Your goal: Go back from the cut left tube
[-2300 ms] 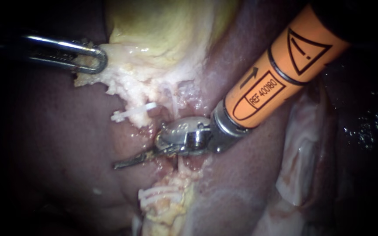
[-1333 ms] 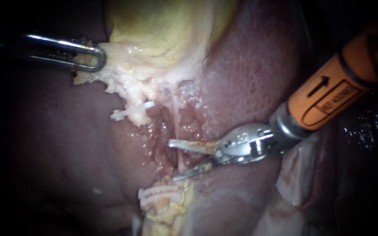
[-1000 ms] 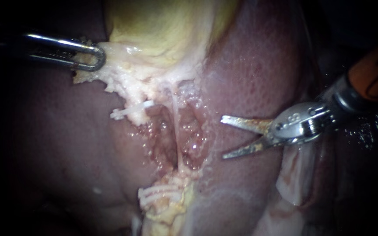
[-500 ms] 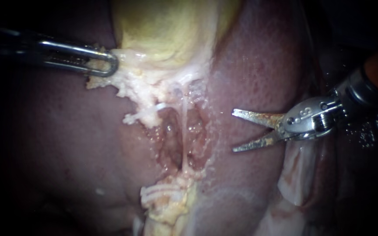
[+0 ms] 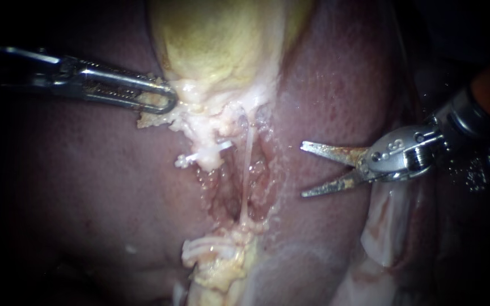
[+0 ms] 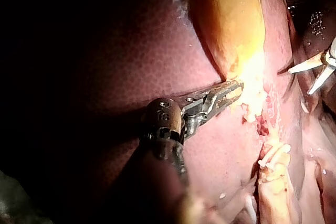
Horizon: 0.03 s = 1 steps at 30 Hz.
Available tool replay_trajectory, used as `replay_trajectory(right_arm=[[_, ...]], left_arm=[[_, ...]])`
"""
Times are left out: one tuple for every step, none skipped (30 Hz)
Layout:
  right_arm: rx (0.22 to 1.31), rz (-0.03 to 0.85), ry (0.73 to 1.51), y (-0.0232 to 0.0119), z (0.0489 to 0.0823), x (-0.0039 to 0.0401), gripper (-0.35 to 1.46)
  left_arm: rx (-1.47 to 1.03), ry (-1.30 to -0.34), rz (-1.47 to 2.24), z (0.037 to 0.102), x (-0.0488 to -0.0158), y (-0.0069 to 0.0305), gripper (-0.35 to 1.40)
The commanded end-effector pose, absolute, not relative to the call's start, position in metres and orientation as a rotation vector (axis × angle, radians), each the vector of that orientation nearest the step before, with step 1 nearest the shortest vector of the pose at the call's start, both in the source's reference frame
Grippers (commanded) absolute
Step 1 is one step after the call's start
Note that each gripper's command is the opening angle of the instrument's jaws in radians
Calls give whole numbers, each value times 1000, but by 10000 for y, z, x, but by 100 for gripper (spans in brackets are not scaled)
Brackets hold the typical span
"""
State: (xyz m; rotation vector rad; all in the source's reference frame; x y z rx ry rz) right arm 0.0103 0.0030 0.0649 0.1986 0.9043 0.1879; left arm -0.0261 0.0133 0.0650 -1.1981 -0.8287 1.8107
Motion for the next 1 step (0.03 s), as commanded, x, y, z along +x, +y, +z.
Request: replay_trajectory(right_arm=[[203, 186, 907, 30, 648, 104, 143]], left_arm=[[-1198, -830, 1811, 649, -260, 132, -35]])
